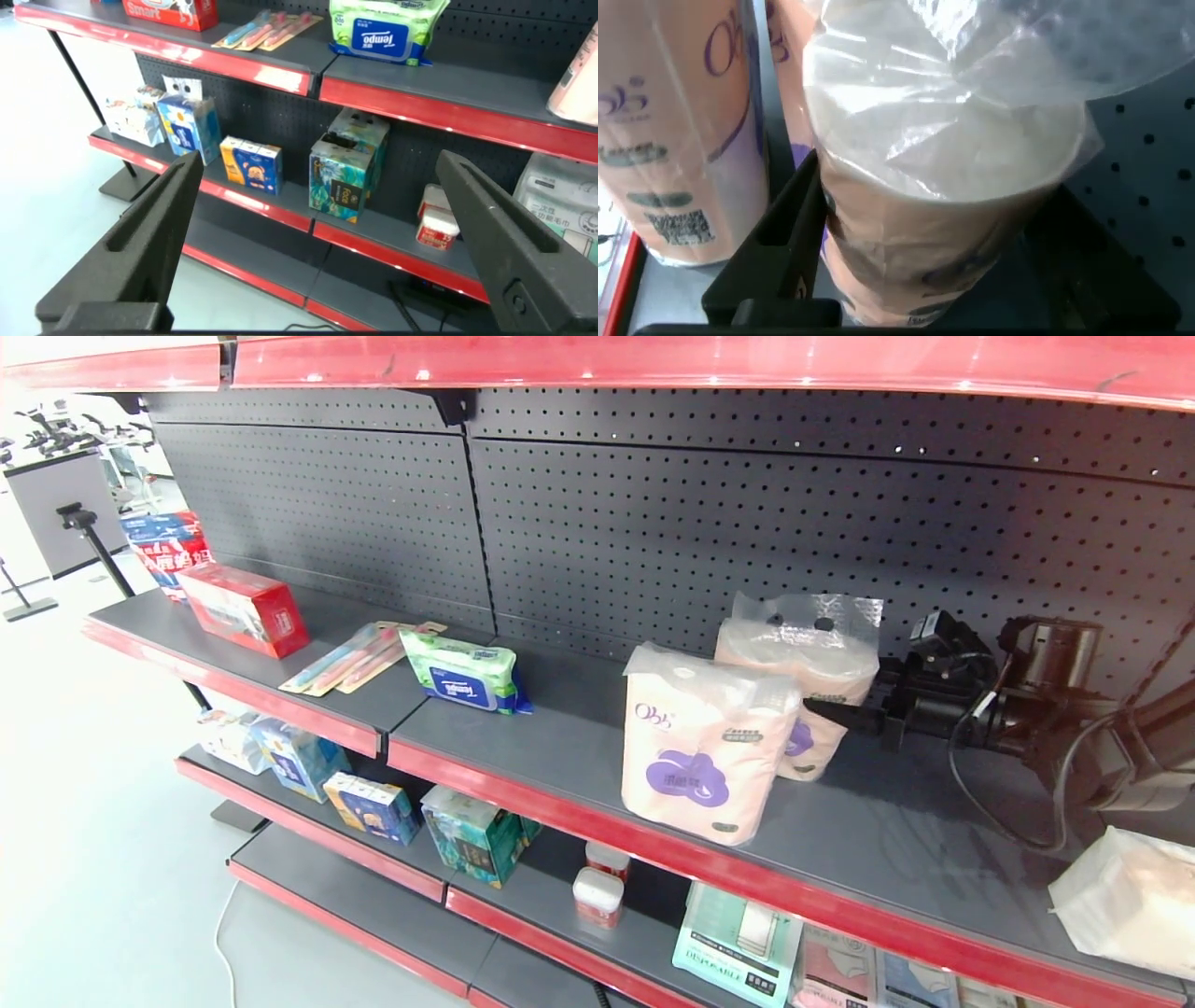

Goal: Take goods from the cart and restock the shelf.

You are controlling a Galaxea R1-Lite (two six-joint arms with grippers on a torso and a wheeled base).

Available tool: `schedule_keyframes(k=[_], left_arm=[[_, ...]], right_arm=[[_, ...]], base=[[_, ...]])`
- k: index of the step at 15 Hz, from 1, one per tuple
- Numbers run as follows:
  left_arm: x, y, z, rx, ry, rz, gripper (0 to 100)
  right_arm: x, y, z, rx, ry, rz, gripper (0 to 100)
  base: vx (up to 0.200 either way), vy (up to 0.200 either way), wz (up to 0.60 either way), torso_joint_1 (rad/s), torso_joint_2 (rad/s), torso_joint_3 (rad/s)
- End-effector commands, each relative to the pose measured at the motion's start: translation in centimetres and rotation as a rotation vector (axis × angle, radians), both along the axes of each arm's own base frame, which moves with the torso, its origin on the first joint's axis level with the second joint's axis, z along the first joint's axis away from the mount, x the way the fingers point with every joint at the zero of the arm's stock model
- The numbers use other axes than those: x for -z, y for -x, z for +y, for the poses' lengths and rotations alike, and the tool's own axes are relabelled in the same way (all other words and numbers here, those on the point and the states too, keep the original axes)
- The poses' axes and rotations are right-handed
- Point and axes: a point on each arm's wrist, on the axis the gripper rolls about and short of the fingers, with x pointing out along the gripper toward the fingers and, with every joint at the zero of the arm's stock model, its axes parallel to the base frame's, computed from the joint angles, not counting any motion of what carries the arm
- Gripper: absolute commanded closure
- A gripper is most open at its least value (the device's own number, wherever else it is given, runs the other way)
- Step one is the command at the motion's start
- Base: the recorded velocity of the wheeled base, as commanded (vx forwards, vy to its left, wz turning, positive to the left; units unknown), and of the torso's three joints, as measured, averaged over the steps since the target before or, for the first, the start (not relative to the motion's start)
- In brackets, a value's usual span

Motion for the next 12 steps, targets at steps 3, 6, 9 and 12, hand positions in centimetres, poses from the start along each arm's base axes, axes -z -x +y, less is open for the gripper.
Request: schedule_keyframes(k=[3, 6, 9, 12], left_arm=[[0.0, 0.0, 0.0, -0.001, 0.001, -0.001, 0], [0.0, 0.0, 0.0, -0.001, 0.001, -0.001, 0], [0.0, 0.0, 0.0, -0.001, 0.001, -0.001, 0], [0.0, 0.0, 0.0, -0.001, 0.001, -0.001, 0]], right_arm=[[1.2, 0.4, 0.5, -0.017, 0.007, 0.036, 100], [1.2, 0.3, 2.0, -0.055, 0.008, 0.031, 100], [0.5, -0.5, 2.7, -0.066, -0.004, 0.013, 100], [0.2, -0.8, 2.9, -0.064, -0.009, 0.008, 100]], base=[[0.000, 0.000, 0.00, 0.000, 0.00, 0.000], [0.000, 0.000, 0.00, 0.000, 0.00, 0.000], [0.000, 0.000, 0.00, 0.000, 0.00, 0.000], [0.000, 0.000, 0.00, 0.000, 0.00, 0.000]])
